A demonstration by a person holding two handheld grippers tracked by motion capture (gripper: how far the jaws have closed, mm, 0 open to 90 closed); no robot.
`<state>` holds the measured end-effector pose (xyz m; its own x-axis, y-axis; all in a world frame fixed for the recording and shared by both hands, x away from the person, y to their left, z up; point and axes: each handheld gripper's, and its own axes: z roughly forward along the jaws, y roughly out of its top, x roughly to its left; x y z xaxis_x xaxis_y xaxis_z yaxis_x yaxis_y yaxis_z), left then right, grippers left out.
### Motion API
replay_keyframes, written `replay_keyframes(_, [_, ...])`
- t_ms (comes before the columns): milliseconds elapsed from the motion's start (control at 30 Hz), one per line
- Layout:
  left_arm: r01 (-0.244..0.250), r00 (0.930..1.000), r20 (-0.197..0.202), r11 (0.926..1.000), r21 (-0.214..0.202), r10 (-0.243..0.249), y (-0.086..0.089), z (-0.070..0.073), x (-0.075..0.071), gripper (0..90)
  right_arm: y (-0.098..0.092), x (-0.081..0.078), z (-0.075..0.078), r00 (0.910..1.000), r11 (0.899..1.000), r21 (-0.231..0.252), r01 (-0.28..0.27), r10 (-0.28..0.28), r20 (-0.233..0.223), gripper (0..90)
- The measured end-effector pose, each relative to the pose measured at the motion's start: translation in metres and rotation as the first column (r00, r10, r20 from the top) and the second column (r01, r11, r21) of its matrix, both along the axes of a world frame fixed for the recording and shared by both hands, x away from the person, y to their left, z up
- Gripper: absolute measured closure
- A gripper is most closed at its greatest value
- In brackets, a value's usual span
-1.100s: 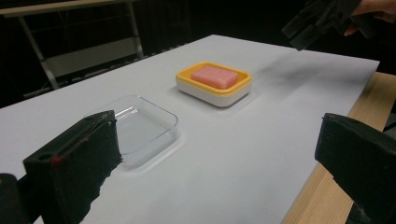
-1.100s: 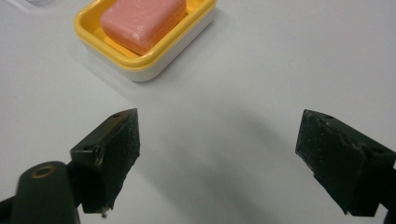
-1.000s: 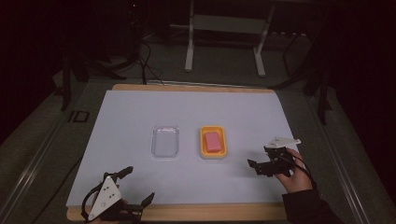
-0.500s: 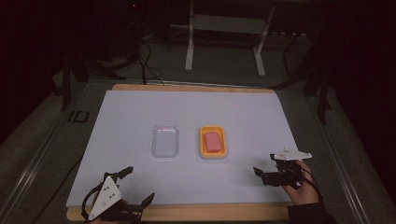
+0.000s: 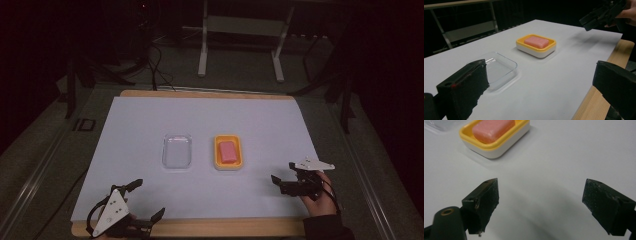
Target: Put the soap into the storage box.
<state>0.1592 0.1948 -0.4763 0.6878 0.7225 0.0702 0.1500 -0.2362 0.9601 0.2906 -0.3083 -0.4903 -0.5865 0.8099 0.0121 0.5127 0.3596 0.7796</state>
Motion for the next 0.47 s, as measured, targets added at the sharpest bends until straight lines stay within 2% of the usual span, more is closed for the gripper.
replay_keyframes(133, [0.002,1.0000,-0.001,1.0000,0.001,-0.002,-0.0003,0.0000,0.0002,0.4,0.0004,0.0015,-0.0027,1.0000,1.000,-0.016,-0.005,0.005,-0.008,13.7])
replay_keyframes(300, [0.004,1.0000,-0.006,1.0000,-0.001,-0.004,0.0000,-0.0002,0.0007,0.4,-0.0013,0.0036,-0.0052,0.9997,1.000,-0.015,-0.003,0.002,-0.026,13.6])
replay_keyframes(467, [0.008,0.9999,-0.007,1.0000,0.005,-0.008,-0.0006,-0.0003,0.0008,0.4,0.0008,0.0041,-0.0069,0.9994,0.999,-0.033,-0.023,0.022,-0.028,13.4])
